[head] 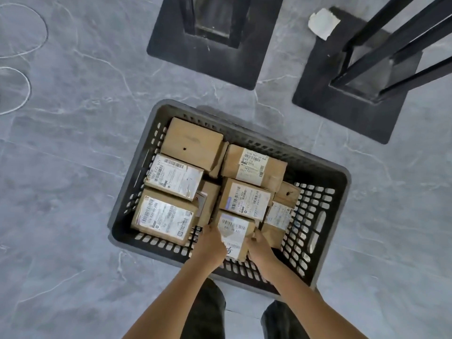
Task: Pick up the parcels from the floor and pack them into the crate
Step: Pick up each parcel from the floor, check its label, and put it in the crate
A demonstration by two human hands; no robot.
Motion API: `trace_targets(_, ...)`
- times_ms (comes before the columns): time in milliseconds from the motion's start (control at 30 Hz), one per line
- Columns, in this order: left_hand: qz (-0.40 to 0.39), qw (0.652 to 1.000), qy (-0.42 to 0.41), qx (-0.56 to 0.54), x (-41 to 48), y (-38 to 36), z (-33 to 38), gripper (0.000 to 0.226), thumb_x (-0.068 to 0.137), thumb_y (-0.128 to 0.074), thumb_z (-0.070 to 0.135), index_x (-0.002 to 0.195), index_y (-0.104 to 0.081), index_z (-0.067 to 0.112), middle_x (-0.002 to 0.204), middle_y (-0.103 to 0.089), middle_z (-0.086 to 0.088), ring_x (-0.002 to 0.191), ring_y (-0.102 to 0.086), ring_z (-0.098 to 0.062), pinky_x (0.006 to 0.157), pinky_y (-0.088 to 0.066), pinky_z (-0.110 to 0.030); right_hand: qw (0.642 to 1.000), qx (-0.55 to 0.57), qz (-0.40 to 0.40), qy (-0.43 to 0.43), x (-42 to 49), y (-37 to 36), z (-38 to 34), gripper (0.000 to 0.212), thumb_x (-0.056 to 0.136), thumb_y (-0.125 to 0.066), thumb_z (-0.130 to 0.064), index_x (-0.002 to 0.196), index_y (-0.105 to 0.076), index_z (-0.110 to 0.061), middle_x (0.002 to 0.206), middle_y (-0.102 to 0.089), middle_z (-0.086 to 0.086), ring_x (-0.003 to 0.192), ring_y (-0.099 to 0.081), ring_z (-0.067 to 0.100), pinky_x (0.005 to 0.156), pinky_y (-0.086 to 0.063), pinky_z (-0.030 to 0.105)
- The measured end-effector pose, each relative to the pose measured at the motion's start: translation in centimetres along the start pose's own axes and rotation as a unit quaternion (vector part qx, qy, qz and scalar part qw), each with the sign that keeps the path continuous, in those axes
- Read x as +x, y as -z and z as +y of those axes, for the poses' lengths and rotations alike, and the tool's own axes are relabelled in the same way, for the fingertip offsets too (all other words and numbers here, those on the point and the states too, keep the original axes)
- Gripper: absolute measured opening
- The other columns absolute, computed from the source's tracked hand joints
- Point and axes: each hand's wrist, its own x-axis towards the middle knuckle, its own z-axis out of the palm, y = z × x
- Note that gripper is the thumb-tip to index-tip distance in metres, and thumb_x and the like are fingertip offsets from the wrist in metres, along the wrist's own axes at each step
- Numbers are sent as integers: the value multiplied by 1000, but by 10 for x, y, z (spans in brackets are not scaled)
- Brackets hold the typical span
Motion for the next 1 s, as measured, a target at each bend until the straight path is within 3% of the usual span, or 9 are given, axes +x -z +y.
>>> trace_targets(167,-3,993,3,-119,3,-2,-8,76,84,-38,-14,149,-8,9,152,-17,-11,137,-32,-30,105,-43,-38,997,63,-47,-11,1,-3,-10,46,96,-42,3,139,-41,-15,136,-54,10,116,-55,23,68,-47,18)
trace_targets(267,20,993,-8,-114,-5,1,-9,76,84,-38,-13,149,-10,13,155,-15,-9,136,-33,-28,104,-43,-34,992,103,-73,-30,-2,-4,-11,60,93,-31,16,143,-34,-16,140,-50,12,129,-47,28,95,-43,31)
trace_targets(367,27,996,-19,-81,-14,6,-7,77,87,-39,-11,151,-6,16,158,-4,-6,140,-28,-27,96,-41,-23,990,114,-74,-34,-5,-9,-9,64,94,-29,15,146,-30,-22,142,-49,8,132,-44,26,104,-37,32)
trace_targets(500,46,996,-31,-65,-27,14,-9,61,90,-40,-4,145,-29,21,150,-27,-5,133,-37,-24,102,-44,-31,995,80,-48,-33,-12,-15,-7,56,99,-38,-2,148,-27,-26,141,-50,6,132,-43,25,113,-32,41)
trace_targets(600,64,996,-26,-63,-45,27,-14,47,95,-38,2,139,-39,16,141,-40,-3,125,-44,-19,94,-41,-22,1000,15,-20,-6,-29,-10,-5,58,100,-41,-15,152,-15,-23,146,-41,10,131,-41,28,103,-38,37)
trace_targets(667,108,992,-26,-66,-59,37,-17,43,97,-36,5,139,-40,14,138,-45,-6,120,-47,-17,89,-39,-22,999,-14,23,31,-40,-5,1,59,98,-41,-12,150,-18,-24,139,-47,10,99,-56,19,69,-49,23)
trace_targets(733,154,984,-25,-82,-74,47,-15,40,97,-35,6,136,-44,14,133,-49,-6,110,-48,-13,84,-36,-20,994,-43,66,77,-53,4,3,54,95,-40,-5,146,-31,-21,134,-49,7,76,-53,7,51,-42,13)
trace_targets(933,233,963,-96,-99,-139,84,31,37,96,-40,4,130,-51,16,129,-54,-1,113,-50,-10,87,-34,-10,969,-115,74,204,-135,48,-46,35,98,-39,-7,132,-49,-15,138,-50,5,113,-52,13,86,-40,13)
trace_targets(1000,257,952,-138,-98,-167,101,57,37,96,-39,4,127,-53,18,128,-55,3,110,-49,-3,80,-31,2,963,-106,72,236,-168,63,-72,30,99,-40,-12,126,-53,-18,132,-55,2,109,-56,12,80,-42,9)
